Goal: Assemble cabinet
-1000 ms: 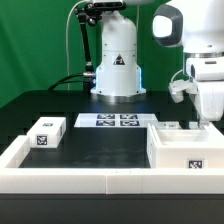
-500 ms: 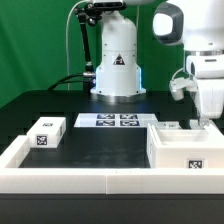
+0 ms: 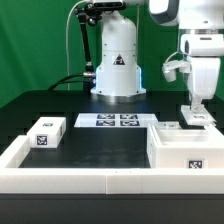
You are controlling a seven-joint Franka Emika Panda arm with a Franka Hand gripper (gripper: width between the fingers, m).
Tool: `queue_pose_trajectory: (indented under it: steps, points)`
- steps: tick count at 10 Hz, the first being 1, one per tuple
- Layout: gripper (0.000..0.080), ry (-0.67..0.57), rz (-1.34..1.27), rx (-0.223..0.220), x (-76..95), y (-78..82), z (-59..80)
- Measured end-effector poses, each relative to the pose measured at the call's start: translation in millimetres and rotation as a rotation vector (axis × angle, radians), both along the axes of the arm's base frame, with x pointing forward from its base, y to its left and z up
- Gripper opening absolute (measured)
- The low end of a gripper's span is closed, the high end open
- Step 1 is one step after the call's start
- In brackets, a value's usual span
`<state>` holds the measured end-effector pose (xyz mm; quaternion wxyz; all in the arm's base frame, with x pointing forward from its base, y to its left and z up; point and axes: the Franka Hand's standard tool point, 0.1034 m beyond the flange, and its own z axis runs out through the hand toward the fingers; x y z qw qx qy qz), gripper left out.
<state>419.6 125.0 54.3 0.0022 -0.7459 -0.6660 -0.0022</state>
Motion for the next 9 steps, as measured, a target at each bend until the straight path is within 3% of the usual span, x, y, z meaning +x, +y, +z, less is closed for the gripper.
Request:
queue_pose_trajectory:
  steps: [1,4,9]
  points:
    - [0.0070,-0.002,-0.001,0.000,3.1,-7.4,0.4]
    - [0.0070,0.000,-0.008,0.000,3.4,-7.8,-0.2]
    - [0.0070,-0.015,-0.018,0.001,29.2,-6.1,6.0]
